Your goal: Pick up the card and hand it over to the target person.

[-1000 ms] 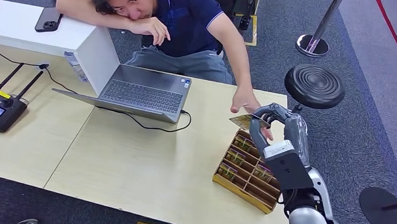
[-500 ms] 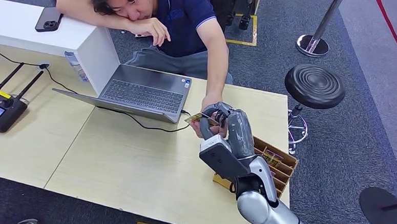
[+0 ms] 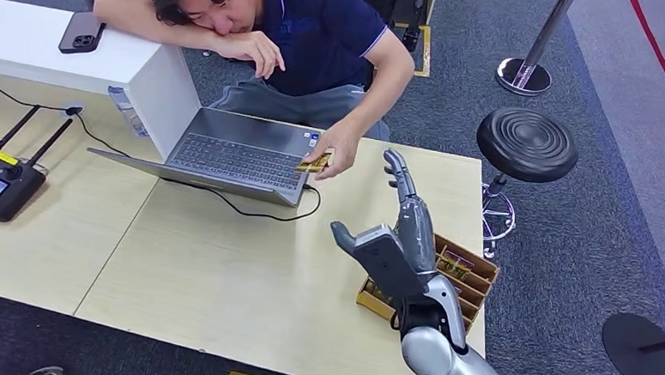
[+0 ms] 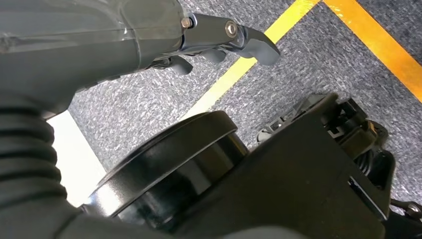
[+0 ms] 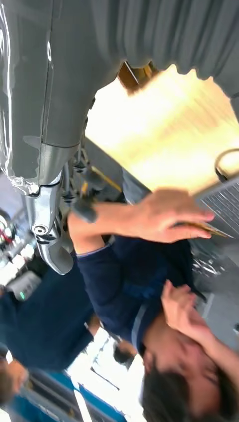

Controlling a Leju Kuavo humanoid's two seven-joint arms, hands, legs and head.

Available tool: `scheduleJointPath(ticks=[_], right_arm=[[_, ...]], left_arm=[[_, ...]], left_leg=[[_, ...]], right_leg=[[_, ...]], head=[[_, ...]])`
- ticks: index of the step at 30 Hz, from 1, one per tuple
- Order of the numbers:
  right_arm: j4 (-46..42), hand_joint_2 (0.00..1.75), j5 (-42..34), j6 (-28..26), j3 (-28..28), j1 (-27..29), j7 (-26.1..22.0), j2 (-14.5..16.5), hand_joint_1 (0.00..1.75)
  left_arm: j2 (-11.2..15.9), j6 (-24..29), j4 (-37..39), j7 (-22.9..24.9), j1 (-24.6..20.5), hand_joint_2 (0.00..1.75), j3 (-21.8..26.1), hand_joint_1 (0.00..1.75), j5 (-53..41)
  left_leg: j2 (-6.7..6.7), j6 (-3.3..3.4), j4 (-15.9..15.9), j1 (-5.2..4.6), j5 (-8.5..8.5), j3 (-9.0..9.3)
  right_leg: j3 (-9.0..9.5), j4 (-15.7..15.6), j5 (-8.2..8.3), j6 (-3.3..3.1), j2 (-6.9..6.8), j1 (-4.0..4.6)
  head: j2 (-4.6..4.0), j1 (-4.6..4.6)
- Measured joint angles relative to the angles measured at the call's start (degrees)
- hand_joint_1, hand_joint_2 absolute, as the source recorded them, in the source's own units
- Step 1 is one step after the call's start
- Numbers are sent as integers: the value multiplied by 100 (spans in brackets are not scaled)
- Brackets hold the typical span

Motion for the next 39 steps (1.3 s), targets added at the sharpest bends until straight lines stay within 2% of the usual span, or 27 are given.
scheduleJointPath(ticks=[5, 9, 13, 18, 27, 30, 34, 36, 39], right_arm=[[-375, 0, -6, -323, -1056, 1054, 289, -535, 0], [-216, 175, -196, -351, -1977, 1865, 205, -584, 0], [56, 175, -249, -351, -2562, 2444, 160, -476, 0], [370, 175, -491, -351, -2770, 2678, 14, -334, 0], [1065, 175, -1333, -346, -2057, 2357, -380, -216, 0], [1166, 175, -1898, -274, -1844, 2250, -619, -205, 0], [1246, 175, -4377, 1316, -1579, 2094, -1623, -300, 0], [1236, 175, -4789, 1741, -1320, 1999, -1797, -462, 0], [1018, 175, -5060, 1913, -1195, 1953, -1939, -615, 0]], left_arm=[[51, 99, 41, -36, 150, 0, 213, 0, 94], [81, 179, 77, -78, 238, 0, 357, 0, 142], [101, 205, 93, -71, 241, 0, 499, 0, 162], [114, 220, 99, -66, 224, 0, 590, 0, 100], [74, 281, 116, -212, 190, 0, 690, 0, -58], [60, 273, 118, -213, 170, 0, 716, 0, -121], [81, 180, 122, -146, 170, 0, 697, 0, -242], [97, 137, 116, -113, 177, 0, 672, 0, -244], [120, 111, 114, -81, 201, 0, 671, 0, -244]], left_leg=[[2, 0, -3, 0, 1, 1], [4, -1, -5, 1, 3, 3], [5, -1, -8, 1, 4, 4], [7, -1, -11, 1, 6, 6], [3, 0, -4, 0, 2, 2], [4, 0, -5, 0, 3, 3], [6, 0, -9, 1, 5, 4], [7, -1, -10, 1, 5, 5], [8, -1, -12, 1, 7, 6]], right_leg=[[1, -3, 2, -2, 2, 1], [1, -6, 5, -4, 3, 1], [2, -9, 7, -5, 5, 2], [3, -12, 10, -8, 6, 3], [1, -4, 3, -2, 2, 0], [2, -6, 4, -3, 3, 1], [3, -10, 7, -5, 4, 2], [3, -11, 8, -6, 5, 2], [4, -13, 10, -7, 6, 2]], head=[[0, 0], [0, 0], [0, 0], [0, 0], [0, 0], [0, 0], [0, 0], [0, 0], [0, 0]])
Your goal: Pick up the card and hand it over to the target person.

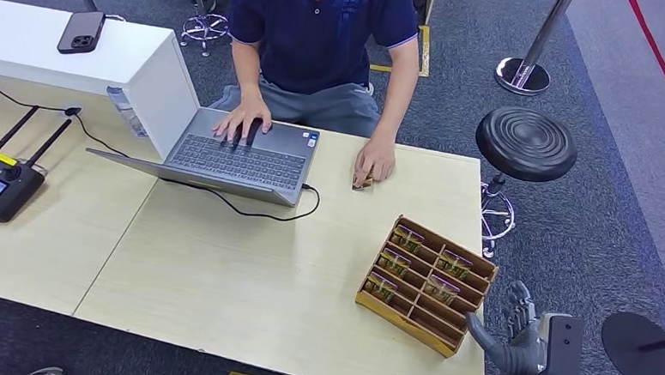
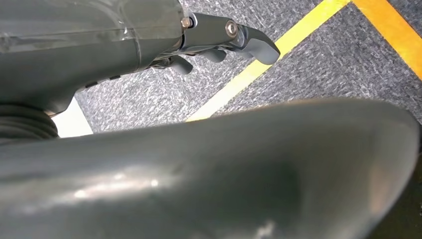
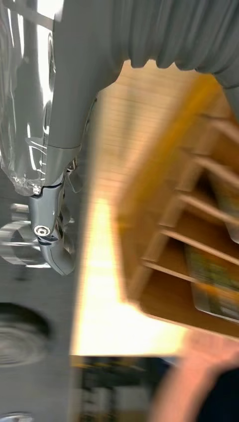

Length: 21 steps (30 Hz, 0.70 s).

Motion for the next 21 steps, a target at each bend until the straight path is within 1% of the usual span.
scheduleJointPath(ticks=[3, 5, 8, 15, 18, 21], right_arm=[[-255, 175, -75, 35, 0, -6, -31, -122, 0], [-488, 175, -52, 101, 35, -28, -22, -258, 0], [-972, 175, 219, 89, 96, -63, 199, -520, 0], [-2005, 175, 904, 44, -59, -47, 688, -936, 0], [-2409, 175, 902, 223, -221, 7, 764, -1045, 0], [-2728, 175, 563, 646, -348, 52, 710, -1174, 0]], left_arm=[[10, -7, 3, 28, 18, 0, -2, 0, 0], [9, -19, 2, 39, 20, 0, 6, 0, 0], [7, -30, 1, 29, 18, 0, 27, 0, 0], [7, -13, 0, -31, 7, 0, 98, 0, 0], [12, -14, 1, -38, 5, 0, 115, 0, 0], [13, -38, -1, -23, -1, 0, 91, 0, 0]], left_leg=[[-1, 1, 2, 0, -1, -1], [1, 2, 5, -1, -3, -1], [7, 2, 7, -4, -5, -3], [1, 2, 23, -10, -9, -17], [0, 1, 21, -9, -8, -16], [-7, 2, 22, -9, -8, -17]], right_leg=[[0, 1, -2, 1, -1, 0], [-1, 4, -3, 3, 0, -1], [-6, 9, -4, 1, 7, -4], [-20, 30, -14, 5, 0, -10], [-20, 27, -12, 3, 0, -9], [-18, 27, -14, 5, -8, -9]], head=[[0, 0], [0, 0], [0, 0], [0, 0], [0, 0], [0, 0]])
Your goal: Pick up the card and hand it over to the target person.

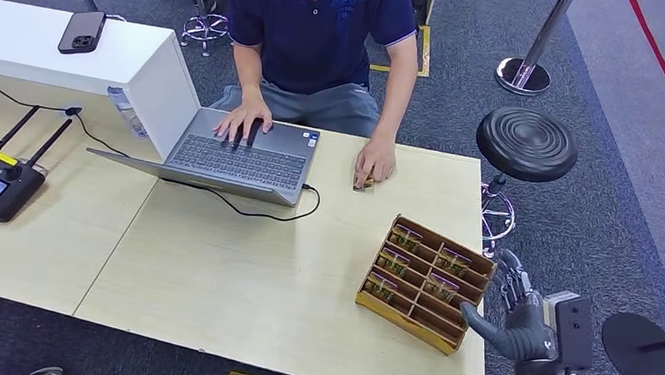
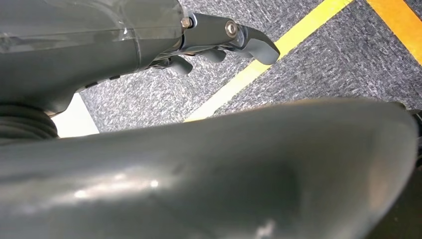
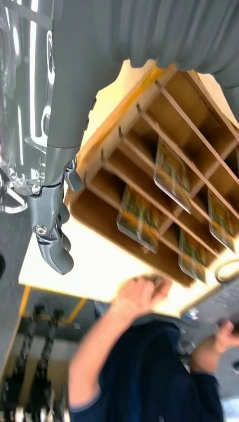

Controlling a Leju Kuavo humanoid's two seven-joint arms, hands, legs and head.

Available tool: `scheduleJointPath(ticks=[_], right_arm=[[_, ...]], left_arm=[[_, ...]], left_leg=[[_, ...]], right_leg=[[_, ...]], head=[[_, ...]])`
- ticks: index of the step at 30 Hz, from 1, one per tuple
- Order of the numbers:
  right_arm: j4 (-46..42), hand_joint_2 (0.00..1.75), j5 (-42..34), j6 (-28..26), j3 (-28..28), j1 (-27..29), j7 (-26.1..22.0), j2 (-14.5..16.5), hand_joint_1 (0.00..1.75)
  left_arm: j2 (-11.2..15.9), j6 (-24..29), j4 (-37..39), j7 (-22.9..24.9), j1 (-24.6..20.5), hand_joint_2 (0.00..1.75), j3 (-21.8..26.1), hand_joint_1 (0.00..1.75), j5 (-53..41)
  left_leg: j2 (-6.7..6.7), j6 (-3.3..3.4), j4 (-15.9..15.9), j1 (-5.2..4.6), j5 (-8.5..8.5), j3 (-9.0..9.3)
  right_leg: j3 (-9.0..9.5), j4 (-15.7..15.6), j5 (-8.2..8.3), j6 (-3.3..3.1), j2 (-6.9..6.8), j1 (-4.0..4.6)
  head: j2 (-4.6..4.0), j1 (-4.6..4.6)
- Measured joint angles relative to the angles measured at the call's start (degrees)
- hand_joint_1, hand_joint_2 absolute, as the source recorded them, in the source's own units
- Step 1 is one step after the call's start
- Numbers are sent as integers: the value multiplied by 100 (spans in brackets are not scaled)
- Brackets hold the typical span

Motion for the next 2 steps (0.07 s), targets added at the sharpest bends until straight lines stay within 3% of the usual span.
scheduleJointPath(ticks=[2], right_arm=[[-97, 175, -330, 303, -38, 15, -77, -70, 0]], left_arm=[[-3, -22, -4, 14, -5, 0, -26, 0, 0]], left_leg=[[-5, 1, 3, -1, -1, -2]], right_leg=[[0, 4, -3, 4, -4, -2]], head=[[0, 0]])
